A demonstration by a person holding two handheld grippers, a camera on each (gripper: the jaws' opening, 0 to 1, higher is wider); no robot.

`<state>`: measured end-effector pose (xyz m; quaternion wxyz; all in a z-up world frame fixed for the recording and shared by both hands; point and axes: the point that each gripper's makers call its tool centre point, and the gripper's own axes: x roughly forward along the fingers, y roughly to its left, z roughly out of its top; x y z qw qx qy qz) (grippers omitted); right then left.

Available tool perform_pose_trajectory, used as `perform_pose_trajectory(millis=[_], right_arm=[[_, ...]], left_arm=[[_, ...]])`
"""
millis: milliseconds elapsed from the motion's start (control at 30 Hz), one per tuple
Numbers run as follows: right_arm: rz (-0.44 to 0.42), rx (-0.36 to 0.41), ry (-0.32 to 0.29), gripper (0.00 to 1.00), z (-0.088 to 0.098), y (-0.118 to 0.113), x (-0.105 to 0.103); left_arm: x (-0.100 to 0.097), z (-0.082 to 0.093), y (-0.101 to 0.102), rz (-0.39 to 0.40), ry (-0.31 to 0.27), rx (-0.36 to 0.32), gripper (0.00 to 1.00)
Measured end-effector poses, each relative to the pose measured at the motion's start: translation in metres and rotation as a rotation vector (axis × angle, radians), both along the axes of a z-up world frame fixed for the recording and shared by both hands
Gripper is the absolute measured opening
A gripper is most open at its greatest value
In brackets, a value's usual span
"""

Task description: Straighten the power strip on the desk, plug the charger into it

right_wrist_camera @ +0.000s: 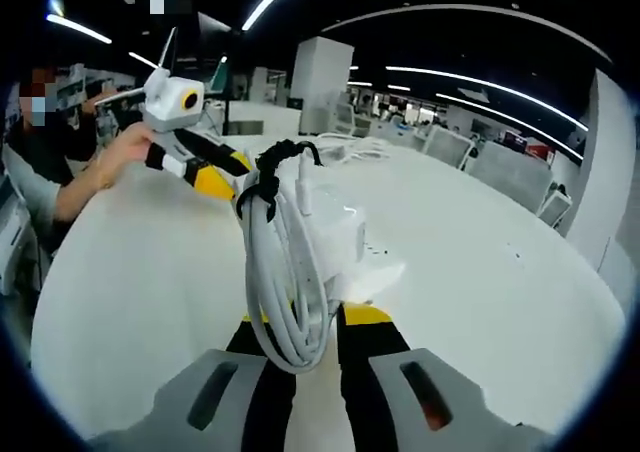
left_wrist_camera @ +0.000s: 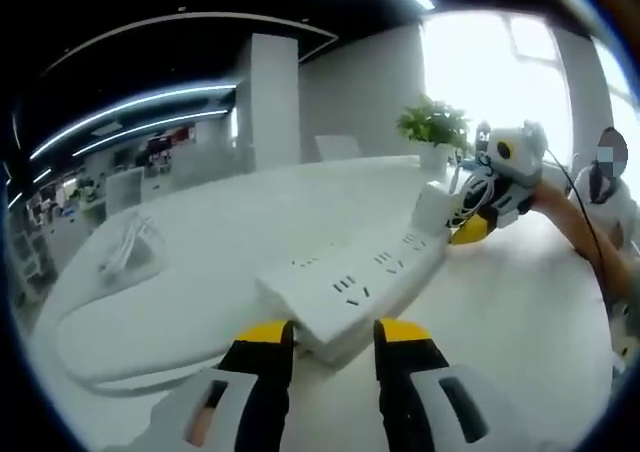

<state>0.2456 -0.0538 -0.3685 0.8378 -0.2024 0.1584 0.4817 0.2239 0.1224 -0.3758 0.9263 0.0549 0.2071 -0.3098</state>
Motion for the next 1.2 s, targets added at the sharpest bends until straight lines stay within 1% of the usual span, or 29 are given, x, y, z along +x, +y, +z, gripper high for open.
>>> perform_pose_trajectory(millis=[133,200,267,400,600,700,767,967,1033,1133,1200], right_arm=[[-0.005,0.000,0.005,0.14,0.000,0.000,0.000],[-0.018,0.003,0.018,0.14,0.001,-0.001,0.001],[-0.012,-0.006,0.000,0.13,0.003,-0.001,0.000],[-0.031,0.039,-0.002,0.13,0.012,-0.003,0.002],[-0.047,0.027,-0.007,0.13,0.011,-0.006,0.003],[-0.059,0.020,-0.002,0.14,0.011,-0.006,0.003],[-0.064,0.014,0.000,0.14,0.011,-0.007,0.002],[-0.102,0.013,0.015,0.16,0.011,-0.012,0.004],[-0.115,0.019,0.028,0.16,0.012,-0.013,0.002],[-0.134,0.026,0.025,0.17,0.014,-0.015,0.002],[-0.149,0.035,0.024,0.17,0.014,-0.016,0.001]], left_arm=[[0.000,0.000,0.001,0.001,0.002,-0.004,0.33],[0.000,0.000,0.001,0.001,0.003,-0.004,0.34],[-0.001,0.000,0.000,-0.001,0.012,-0.020,0.35],[0.000,0.001,0.002,0.008,0.016,-0.035,0.32],[0.000,0.002,0.003,0.016,0.021,-0.052,0.33],[0.003,0.003,0.010,0.047,0.010,-0.038,0.33],[0.003,0.005,0.012,0.056,0.007,-0.038,0.35],[0.005,0.011,0.018,0.088,-0.014,-0.044,0.34],[0.005,0.012,0.020,0.097,-0.017,-0.047,0.34],[0.005,0.013,0.022,0.106,-0.016,-0.054,0.35],[0.009,0.015,0.025,0.127,-0.016,-0.055,0.35]])
